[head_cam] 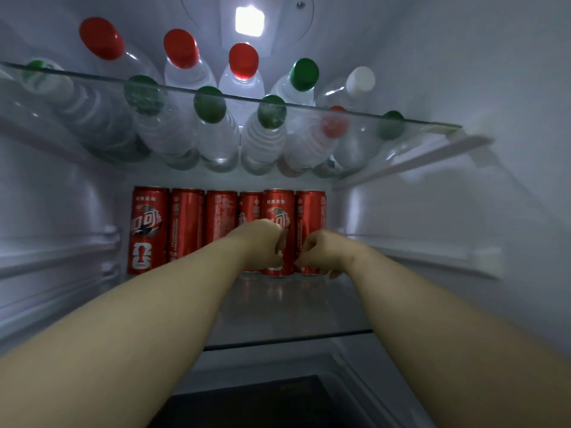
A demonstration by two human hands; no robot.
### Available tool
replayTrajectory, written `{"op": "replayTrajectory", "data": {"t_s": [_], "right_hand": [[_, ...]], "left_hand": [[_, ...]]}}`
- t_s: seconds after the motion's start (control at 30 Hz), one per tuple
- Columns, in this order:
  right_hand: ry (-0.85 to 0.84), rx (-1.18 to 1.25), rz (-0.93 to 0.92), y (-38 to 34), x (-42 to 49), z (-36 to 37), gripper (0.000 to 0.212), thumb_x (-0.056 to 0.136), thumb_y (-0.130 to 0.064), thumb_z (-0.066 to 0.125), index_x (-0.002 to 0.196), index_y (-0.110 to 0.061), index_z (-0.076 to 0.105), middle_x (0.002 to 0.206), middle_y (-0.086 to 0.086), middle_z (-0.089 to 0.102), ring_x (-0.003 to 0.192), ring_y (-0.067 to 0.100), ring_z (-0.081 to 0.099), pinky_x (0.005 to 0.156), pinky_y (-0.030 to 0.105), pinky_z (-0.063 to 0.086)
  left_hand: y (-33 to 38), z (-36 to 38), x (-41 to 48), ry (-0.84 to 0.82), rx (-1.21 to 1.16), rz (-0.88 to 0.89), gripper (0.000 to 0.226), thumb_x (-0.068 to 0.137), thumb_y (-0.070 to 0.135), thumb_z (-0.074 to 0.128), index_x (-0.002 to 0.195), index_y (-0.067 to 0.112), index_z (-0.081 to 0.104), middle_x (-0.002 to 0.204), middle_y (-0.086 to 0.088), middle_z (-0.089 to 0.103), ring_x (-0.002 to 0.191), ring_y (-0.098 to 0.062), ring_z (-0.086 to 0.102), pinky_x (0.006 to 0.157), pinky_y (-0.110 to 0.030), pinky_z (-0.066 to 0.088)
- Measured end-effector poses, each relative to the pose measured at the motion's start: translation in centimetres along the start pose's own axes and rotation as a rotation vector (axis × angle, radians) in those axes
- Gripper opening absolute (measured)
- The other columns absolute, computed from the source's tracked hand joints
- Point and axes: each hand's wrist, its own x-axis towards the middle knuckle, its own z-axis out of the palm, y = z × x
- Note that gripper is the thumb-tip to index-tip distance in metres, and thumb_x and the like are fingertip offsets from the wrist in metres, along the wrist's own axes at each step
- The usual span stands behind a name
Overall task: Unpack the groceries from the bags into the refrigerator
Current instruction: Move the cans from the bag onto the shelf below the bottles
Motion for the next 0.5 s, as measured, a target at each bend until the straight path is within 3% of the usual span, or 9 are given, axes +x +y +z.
{"op": "replayTrajectory", "data": {"t_s": [0.17, 0.23, 0.3, 0.5], "right_hand": [[-0.019, 0.002, 0.001, 0.1, -0.3, -0.2, 0.038, 0.088, -0.020, 0.061, 0.124, -0.011, 0.054, 0.082, -0.002, 0.050, 0.069, 0.009, 0.046, 0.073, 0.025, 0.043], [-0.029, -0.001, -0.008, 0.0, -0.4, -0.3, 0.039, 0.088, -0.020, 0.062, 0.125, -0.013, 0.053, 0.095, 0.001, 0.055, 0.077, 0.012, 0.048, 0.071, 0.024, 0.043], [-0.027, -0.032, -0.016, 0.0, -0.4, -0.3, 0.037, 0.088, -0.022, 0.062, 0.123, -0.013, 0.053, 0.093, 0.000, 0.053, 0.077, 0.013, 0.049, 0.065, 0.022, 0.043], [-0.064, -0.131, 0.004, 0.0, -0.3, -0.3, 0.030, 0.090, -0.023, 0.058, 0.118, -0.014, 0.055, 0.102, 0.002, 0.048, 0.091, 0.016, 0.045, 0.073, 0.028, 0.040]], "left_hand": [[0.5, 0.3, 0.0, -0.096, 0.073, -0.049, 0.058, 0.087, 0.032, 0.060, 0.136, 0.010, 0.036, 0.143, -0.011, 0.029, 0.112, -0.028, 0.051, 0.085, -0.032, 0.044], [0.8, 0.4, 0.1, -0.127, 0.092, -0.059, 0.067, 0.088, 0.032, 0.060, 0.143, 0.015, 0.026, 0.152, -0.010, 0.012, 0.115, -0.030, 0.050, 0.087, -0.034, 0.047], [1.1, 0.6, 0.3, -0.148, 0.109, -0.061, 0.070, 0.088, 0.032, 0.060, 0.145, 0.018, 0.022, 0.155, -0.007, 0.001, 0.116, -0.031, 0.051, 0.090, -0.037, 0.048], [1.3, 1.3, 1.0, -0.230, 0.200, -0.132, 0.072, 0.092, 0.032, 0.055, 0.149, 0.018, 0.014, 0.155, -0.007, -0.006, 0.123, -0.031, 0.044, 0.094, -0.037, 0.047]]}}
